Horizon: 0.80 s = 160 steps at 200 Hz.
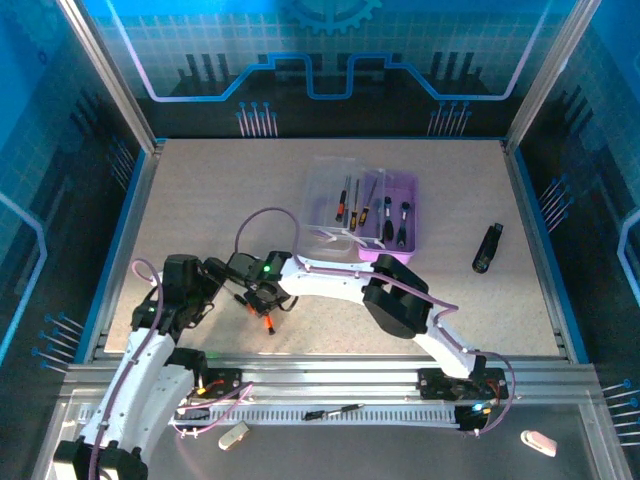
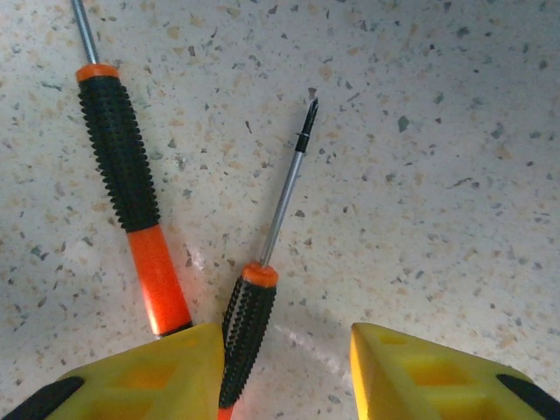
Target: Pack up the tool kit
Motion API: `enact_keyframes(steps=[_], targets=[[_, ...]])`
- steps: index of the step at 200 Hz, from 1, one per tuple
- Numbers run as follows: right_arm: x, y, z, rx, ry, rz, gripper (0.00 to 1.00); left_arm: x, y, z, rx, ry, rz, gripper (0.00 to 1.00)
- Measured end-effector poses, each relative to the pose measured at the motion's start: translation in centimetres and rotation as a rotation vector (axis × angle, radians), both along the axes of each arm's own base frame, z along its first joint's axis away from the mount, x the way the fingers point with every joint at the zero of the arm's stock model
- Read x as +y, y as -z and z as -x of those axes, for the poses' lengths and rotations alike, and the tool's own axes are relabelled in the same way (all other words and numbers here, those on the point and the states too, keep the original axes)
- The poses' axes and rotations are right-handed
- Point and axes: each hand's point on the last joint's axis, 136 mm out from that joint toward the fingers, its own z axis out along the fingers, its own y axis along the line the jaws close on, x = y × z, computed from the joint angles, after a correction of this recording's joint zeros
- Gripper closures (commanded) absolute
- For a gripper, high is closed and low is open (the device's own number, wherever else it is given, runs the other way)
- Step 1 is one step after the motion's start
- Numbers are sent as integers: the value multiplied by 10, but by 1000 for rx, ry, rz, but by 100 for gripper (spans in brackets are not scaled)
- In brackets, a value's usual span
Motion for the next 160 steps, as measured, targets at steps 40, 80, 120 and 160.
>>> enact_keyframes(steps=[40,80,120,160], targets=[[1,10,2,19,1,10,58,0,0,0,0,-1,0,1],[-2,11,-3,16,14,14,67,0,-1,0,-6,-1,1,1],[-19,14,-11,0,40,43,67,0,-1,0,-7,-2,1,1],[-37,15,-21,-11,66,77,72,-1,-3,-2,-16,2,7,1]])
